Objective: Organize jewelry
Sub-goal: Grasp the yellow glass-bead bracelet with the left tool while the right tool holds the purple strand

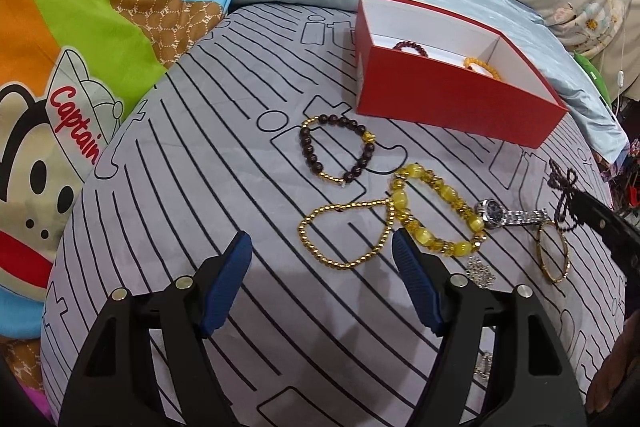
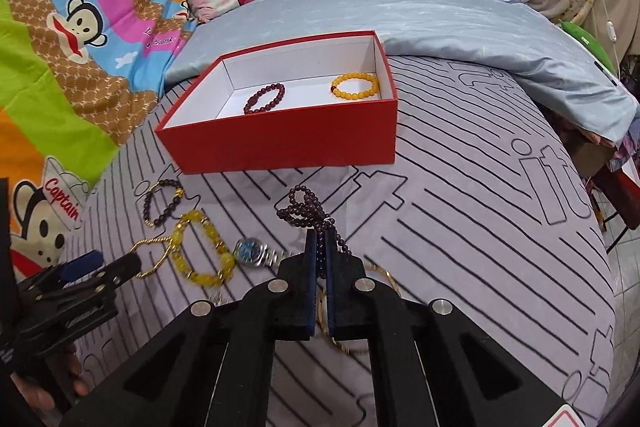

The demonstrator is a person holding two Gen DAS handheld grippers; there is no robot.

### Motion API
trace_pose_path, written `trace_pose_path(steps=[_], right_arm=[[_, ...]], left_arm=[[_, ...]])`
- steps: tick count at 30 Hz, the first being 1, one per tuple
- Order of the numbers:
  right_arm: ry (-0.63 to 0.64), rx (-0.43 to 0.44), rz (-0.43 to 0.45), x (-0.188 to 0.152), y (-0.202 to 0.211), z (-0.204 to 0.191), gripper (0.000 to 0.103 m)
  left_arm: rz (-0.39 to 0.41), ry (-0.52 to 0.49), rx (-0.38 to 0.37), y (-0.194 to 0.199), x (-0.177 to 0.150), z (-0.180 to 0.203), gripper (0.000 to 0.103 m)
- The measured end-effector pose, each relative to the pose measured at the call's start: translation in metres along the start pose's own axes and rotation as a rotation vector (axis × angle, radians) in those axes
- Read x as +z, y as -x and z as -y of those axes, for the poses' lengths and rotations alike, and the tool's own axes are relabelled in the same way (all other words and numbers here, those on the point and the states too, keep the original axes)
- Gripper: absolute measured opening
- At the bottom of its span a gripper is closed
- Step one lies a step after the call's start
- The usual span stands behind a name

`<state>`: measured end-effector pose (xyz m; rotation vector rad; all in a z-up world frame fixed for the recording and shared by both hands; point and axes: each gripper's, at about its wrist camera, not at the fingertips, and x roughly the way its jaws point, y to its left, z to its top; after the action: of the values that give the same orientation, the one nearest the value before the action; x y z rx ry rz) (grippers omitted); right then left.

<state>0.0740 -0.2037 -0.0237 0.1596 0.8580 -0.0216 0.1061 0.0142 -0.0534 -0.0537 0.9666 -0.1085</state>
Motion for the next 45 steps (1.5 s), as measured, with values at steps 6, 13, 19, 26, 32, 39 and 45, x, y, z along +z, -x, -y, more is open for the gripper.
trace_pose_path(steps=[6, 13, 19, 26, 32, 39, 45], right_arm=[[0.015, -0.006, -0.005, -0.016, 0.018, 0.0, 0.004], [0.006, -0.003, -0.012, -0.029, 0.029, 0.006, 0.004], [0.0, -0.019, -0.017, -0.04, 0.038, 0.015, 0.004], [-0.024, -0.025, -0.026, -0.05, 0.045, 0.027, 0.004], [-0.029, -0.02, -0.019, -0.052, 0.05, 0.03, 0.004], [-0.027, -0.005, -0.018, -0.051, 0.05, 0.027, 0.004], [-0.016, 0.008, -0.019, -0.049, 0.047, 0.019, 0.004]], left_arm=[[-0.01, -0.025, -0.049, 0.003, -0.004, 0.019, 0.062], [-0.028, -0.041, -0.096, 0.003, -0.009, 0.039, 0.058], [-0.044, -0.049, -0.111, 0.001, -0.01, 0.05, 0.058], [-0.049, -0.071, -0.11, -0.002, -0.011, 0.064, 0.058], [-0.037, -0.101, -0.104, 0.0, -0.01, 0.074, 0.058], [-0.066, -0.026, -0.066, -0.013, -0.007, 0.051, 0.053], [-0.073, 0.003, -0.058, -0.022, -0.003, 0.043, 0.049]])
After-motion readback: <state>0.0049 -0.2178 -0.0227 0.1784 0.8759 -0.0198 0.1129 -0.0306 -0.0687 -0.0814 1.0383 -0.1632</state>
